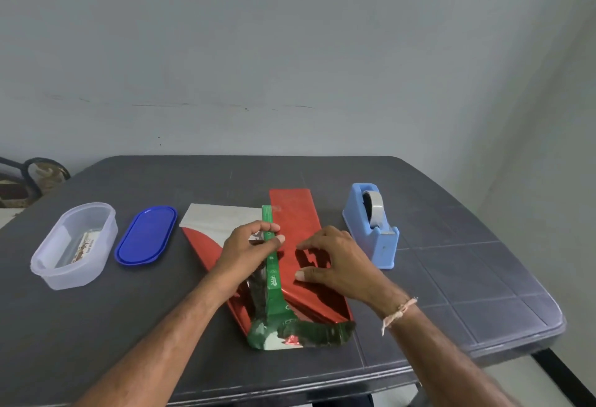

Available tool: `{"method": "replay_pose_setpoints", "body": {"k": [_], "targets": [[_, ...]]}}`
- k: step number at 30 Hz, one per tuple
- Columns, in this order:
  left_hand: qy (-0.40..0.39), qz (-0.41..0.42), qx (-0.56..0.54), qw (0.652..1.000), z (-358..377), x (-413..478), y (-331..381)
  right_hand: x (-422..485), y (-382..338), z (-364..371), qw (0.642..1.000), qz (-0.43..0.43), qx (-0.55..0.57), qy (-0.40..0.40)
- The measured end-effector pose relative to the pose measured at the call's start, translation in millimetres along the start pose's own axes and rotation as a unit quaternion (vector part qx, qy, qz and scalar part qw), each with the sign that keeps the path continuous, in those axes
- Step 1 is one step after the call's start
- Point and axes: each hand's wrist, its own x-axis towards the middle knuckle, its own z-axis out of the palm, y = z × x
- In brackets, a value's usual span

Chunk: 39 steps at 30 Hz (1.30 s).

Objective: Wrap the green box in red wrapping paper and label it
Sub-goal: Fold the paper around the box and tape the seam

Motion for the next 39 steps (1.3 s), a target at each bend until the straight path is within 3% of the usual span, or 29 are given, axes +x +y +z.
{"method": "replay_pose_setpoints", "body": {"k": [6,12,19,25,28,32,37,39], "targets": [[-0.147,-0.038,-0.042,0.987,-15,-26,1,-7,-3,0,1.0,0.001,0.012,0.002],[-0.105,-0.003,-0.04,0.994,-9,-41,3,-19,-9,5,1.0,0.002,0.014,0.013],[-0.133,-0.014,-0.051,0.99,-9,-53,-2,-32,-10,17,0.996,-0.001,0.061,0.071],[-0.13,-0.016,-0.05,0.99,-8,-55,-8,-45,-4,19,0.973,0.019,0.212,0.084],[-0.122,-0.005,-0.018,0.992,-6,-56,-8,-45,1,11,0.95,0.068,0.236,0.194],[-0.12,-0.005,-0.007,0.993,-5,-56,-9,-38,22,-9,0.904,0.204,0.161,0.34],[-0.121,-0.006,-0.006,0.993,-9,-56,-10,-19,56,-37,0.881,0.344,0.167,0.28],[-0.125,-0.009,-0.006,0.992,-9,-56,-9,-13,62,-48,0.865,0.369,0.23,0.249]]}}
